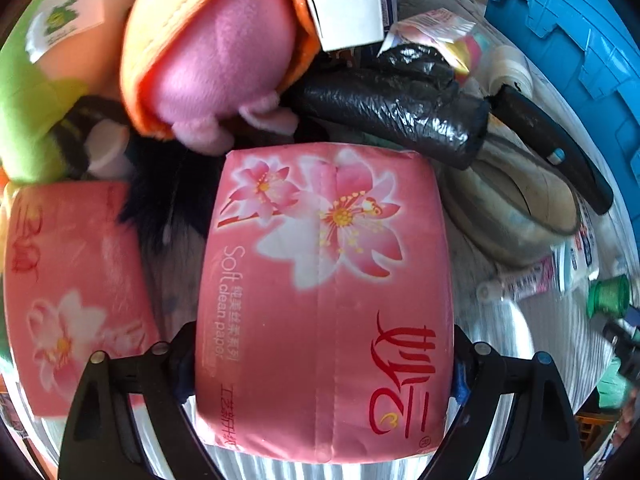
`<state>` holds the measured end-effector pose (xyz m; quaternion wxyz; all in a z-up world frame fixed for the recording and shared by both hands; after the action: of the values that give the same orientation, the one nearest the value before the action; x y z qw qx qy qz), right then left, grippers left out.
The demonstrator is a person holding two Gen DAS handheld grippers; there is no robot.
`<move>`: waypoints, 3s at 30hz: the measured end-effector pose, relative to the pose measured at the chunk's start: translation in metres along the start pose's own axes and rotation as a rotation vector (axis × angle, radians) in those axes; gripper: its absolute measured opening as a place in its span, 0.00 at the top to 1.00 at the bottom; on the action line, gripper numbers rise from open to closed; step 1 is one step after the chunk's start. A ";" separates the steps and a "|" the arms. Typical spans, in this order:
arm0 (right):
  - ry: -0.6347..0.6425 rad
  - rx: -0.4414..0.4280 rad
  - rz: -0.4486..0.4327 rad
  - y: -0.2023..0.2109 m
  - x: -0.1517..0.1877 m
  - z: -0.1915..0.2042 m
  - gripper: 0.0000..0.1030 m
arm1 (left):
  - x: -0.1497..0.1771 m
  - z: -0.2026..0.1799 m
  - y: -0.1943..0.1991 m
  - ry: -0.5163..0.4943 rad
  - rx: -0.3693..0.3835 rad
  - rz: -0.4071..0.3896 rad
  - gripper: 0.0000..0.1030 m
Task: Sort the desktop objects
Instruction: 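Lower left gripper onto the pink tissue pack while right approaches the green jar, then lift the pink tissue pack with left gripper while right lifts the green jar, then carry the pink tissue pack and green jar over the blue bin with both grippers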
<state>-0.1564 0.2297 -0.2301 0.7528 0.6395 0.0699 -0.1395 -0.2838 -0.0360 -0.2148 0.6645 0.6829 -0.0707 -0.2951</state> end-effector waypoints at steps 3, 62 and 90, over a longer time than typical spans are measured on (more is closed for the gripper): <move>0.019 -0.013 -0.024 0.005 -0.002 0.005 0.48 | 0.009 0.000 0.007 0.016 0.003 -0.004 0.12; 0.313 -0.203 -0.577 0.254 0.002 0.129 0.60 | 0.036 0.006 0.245 -0.018 -0.077 -0.550 0.12; 0.339 -0.078 -0.472 0.335 -0.348 -0.143 0.60 | -0.290 -0.332 0.362 -0.100 0.131 -0.505 0.12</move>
<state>-0.3764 0.4599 0.1598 0.7010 0.5904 0.3468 -0.1995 -0.2483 0.3540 0.1993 0.5199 0.7048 0.0503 -0.4801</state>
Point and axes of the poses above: each gripper's, at about its wrist camera, not at the fingertips, and y roughly against the way its jaws point, z to its left, x to its underside, the point moved 1 cm from there along -y, roughly the way its jaws point, and after that the axes turned 12 degrees about -y, right-handed, at the moved point
